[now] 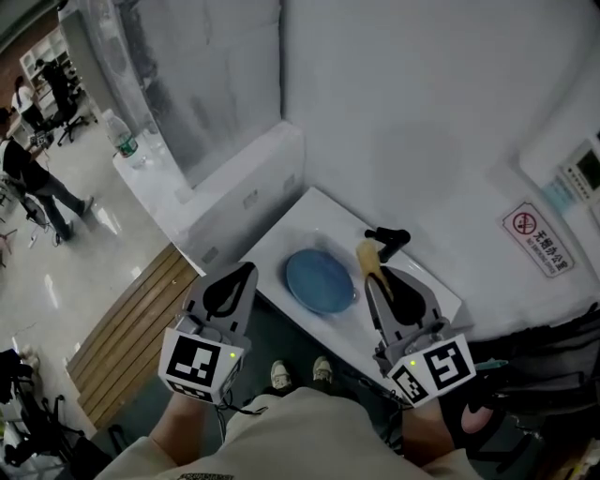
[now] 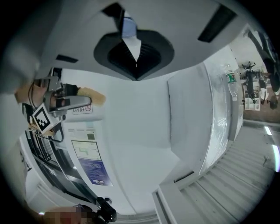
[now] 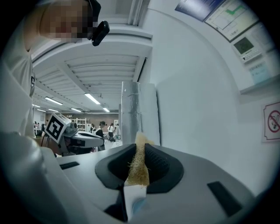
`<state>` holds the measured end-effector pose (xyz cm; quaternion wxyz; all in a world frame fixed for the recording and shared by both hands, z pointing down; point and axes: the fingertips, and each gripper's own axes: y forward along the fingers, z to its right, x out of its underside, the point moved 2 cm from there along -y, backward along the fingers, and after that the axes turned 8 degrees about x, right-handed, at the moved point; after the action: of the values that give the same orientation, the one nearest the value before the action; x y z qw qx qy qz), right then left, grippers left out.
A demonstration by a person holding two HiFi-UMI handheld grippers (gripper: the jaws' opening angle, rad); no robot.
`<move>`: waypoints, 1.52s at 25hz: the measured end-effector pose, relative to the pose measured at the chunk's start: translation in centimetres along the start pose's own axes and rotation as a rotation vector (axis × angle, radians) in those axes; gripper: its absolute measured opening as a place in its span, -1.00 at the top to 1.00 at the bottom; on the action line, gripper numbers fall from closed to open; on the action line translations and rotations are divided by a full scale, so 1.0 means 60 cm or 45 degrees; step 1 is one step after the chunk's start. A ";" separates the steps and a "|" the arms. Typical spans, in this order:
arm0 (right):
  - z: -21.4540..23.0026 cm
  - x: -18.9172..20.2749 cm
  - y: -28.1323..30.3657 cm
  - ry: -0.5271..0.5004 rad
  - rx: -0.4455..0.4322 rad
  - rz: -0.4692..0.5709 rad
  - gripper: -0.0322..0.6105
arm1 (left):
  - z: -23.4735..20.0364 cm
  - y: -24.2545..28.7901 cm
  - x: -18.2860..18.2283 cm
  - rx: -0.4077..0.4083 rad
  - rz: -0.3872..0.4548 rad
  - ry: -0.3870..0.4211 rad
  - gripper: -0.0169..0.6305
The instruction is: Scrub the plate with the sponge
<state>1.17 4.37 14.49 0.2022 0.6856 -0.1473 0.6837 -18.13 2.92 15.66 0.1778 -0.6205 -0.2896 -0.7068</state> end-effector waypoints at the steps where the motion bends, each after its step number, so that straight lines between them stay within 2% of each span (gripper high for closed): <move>1: 0.005 0.004 0.004 0.009 -0.007 -0.007 0.68 | 0.001 0.006 0.003 0.008 -0.008 -0.017 0.93; 8: 0.055 0.054 0.055 0.149 -0.056 -0.065 0.68 | -0.016 0.067 0.035 0.002 -0.114 -0.060 0.92; 11: 0.074 0.075 0.082 0.175 -0.074 -0.083 0.68 | -0.027 0.099 0.054 -0.020 -0.171 -0.058 0.75; 15: 0.094 0.113 0.124 0.192 -0.094 -0.139 0.68 | -0.039 0.149 0.094 -0.025 -0.267 -0.032 0.64; 22: 0.109 0.189 0.185 0.207 -0.140 -0.260 0.68 | -0.042 0.239 0.207 0.034 -0.464 -0.146 0.45; 26: 0.106 0.246 0.211 0.224 -0.168 -0.339 0.68 | -0.038 0.268 0.289 0.078 -0.589 -0.239 0.45; 29: 0.102 0.291 0.231 0.225 -0.195 -0.384 0.68 | -0.036 0.288 0.347 0.106 -0.675 -0.269 0.45; 34: 0.095 0.371 0.260 0.249 -0.230 -0.459 0.68 | -0.033 0.319 0.422 0.136 -0.739 -0.345 0.45; 38: 0.089 0.439 0.272 0.290 -0.253 -0.537 0.68 | -0.027 0.329 0.490 0.143 -0.832 -0.407 0.45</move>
<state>-1.40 -10.51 42.08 0.4220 0.5965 -0.0438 0.6813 -12.25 -10.13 48.11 -0.0711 -0.5872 -0.5349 -0.6033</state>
